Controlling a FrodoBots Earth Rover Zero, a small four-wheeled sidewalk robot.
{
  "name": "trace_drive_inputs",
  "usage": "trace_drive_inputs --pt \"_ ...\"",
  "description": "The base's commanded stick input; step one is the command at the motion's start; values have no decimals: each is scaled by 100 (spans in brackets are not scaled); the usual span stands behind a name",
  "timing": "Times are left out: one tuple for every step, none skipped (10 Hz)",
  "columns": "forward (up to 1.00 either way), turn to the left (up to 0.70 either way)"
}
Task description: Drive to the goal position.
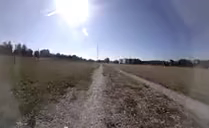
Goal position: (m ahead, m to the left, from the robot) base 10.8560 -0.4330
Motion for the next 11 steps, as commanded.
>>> trace_drive_inputs --pt "50 0" --pt "50 0" --pt "50 0" --pt "50 0" --pt "50 0" --pt "50 0" --pt "50 0" --pt "50 0" --pt "50 0" --pt "50 0" --pt "50 0"
